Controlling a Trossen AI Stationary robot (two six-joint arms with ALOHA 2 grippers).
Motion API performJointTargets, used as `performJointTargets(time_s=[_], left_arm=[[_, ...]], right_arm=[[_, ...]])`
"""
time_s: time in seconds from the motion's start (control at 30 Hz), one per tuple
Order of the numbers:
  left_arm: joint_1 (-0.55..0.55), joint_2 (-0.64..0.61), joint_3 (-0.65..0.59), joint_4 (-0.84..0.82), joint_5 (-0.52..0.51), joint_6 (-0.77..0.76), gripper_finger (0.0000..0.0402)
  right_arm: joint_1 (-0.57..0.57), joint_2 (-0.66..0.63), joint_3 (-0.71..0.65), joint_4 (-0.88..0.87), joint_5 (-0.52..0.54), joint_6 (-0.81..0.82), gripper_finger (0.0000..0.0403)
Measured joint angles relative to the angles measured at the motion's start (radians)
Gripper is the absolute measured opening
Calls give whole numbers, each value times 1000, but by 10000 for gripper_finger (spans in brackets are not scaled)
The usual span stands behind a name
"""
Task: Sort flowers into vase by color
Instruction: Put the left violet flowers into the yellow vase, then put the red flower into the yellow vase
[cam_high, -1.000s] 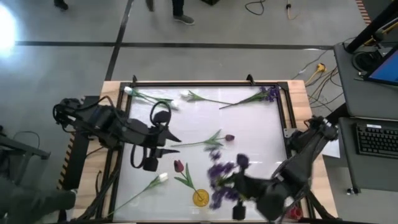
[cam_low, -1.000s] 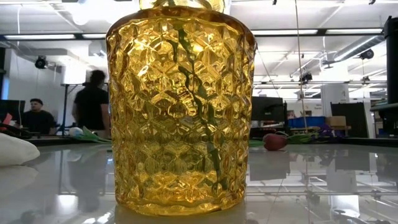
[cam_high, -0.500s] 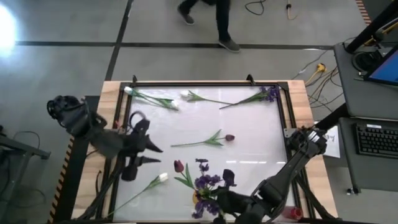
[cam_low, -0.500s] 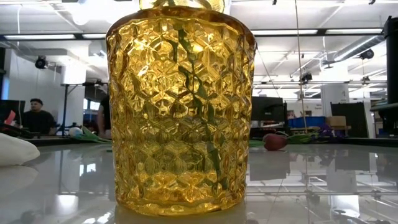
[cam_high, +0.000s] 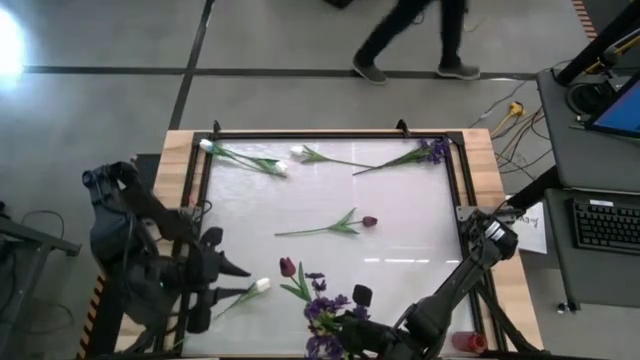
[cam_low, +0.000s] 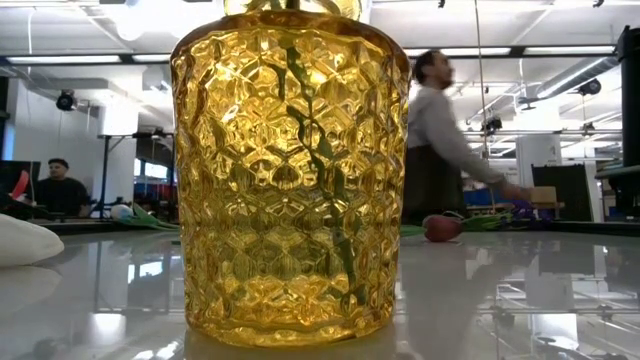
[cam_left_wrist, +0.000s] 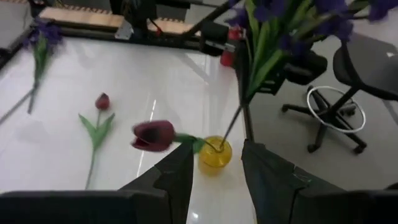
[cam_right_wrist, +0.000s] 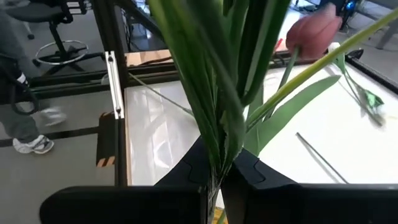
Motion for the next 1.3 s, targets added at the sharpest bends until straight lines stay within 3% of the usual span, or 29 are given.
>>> performJointTargets(time_s=[0.23, 0.37, 0.53, 0.87, 1.07, 1.3], left_arm=[[-4, 50, 0, -1, -21, -12, 125], [-1, 60, 0, -1, -60, -6, 125], [-1, 46, 0, -1, -61, -7, 125], [-1, 18, 0, -37, -59, -8, 125], [-1, 18, 0, -79, -59, -14, 125], [-2, -6, 0, -153, -57, -51, 125]], right_arm=[[0, 7, 0, -12, -11, 32, 13], [-5, 7, 0, -53, -70, 66, 22], [-7, 7, 0, -157, -103, 156, 81], [-7, -10, 39, -212, -189, 176, 208], [-9, -12, 75, -323, -252, 193, 255], [-11, -10, 209, -549, -412, 296, 289]])
